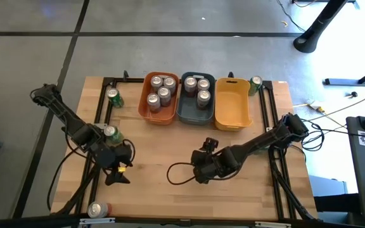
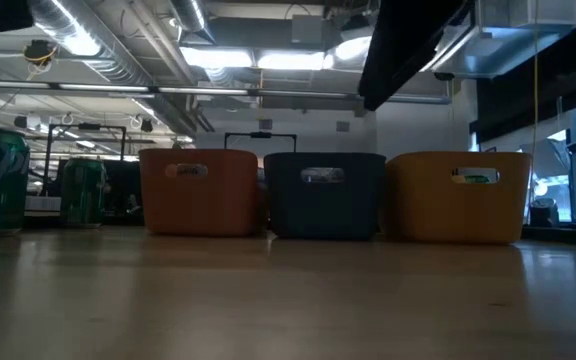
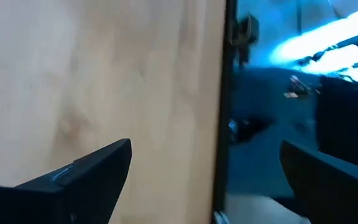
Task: Sort soda cans
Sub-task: Put the pink-white soda can into the blue bin
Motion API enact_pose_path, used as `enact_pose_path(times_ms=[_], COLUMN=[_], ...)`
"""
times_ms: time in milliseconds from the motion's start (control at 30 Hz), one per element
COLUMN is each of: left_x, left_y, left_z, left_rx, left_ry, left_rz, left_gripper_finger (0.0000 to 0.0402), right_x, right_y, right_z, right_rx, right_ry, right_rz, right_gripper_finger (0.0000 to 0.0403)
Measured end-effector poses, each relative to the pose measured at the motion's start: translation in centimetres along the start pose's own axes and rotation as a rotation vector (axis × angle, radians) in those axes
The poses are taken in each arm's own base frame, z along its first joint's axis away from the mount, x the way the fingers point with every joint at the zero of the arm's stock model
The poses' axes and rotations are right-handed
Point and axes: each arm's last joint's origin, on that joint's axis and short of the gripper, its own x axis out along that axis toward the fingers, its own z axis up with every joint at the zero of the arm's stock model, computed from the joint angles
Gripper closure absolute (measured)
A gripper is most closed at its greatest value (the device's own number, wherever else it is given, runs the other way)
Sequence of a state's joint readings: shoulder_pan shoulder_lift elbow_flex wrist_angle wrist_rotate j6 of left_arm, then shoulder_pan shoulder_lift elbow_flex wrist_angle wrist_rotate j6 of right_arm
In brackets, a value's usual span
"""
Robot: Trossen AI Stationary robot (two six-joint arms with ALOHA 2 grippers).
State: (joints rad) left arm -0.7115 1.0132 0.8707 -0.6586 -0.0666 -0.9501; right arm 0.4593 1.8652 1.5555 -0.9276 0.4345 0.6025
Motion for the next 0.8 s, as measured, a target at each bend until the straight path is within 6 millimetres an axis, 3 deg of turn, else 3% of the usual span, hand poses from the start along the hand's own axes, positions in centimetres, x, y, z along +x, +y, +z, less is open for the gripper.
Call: enact_pose_path(times_ms=[267,567,800], left_x=[0.1,0.8,0.7], left_y=[-2.2,-4.1,-6.3], left_z=[-3.4,-7.8,-9.7], left_rx=[-0.145,-0.285,-0.343], left_ry=[0.193,0.356,0.421], left_rz=[-0.084,-0.038,-0.013], left_gripper_finger=[0.0004,0.0004,0.0004], right_x=[-0.4,-0.8,-0.7], right_y=[0.8,1.6,1.6], right_z=[-0.3,-0.3,-0.3], right_rx=[0.020,0.041,0.039], right_ry=[-0.028,-0.085,-0.080], right_rz=[0.013,0.021,0.022], right_gripper_finger=[0.0042,0.0042,0.0042])
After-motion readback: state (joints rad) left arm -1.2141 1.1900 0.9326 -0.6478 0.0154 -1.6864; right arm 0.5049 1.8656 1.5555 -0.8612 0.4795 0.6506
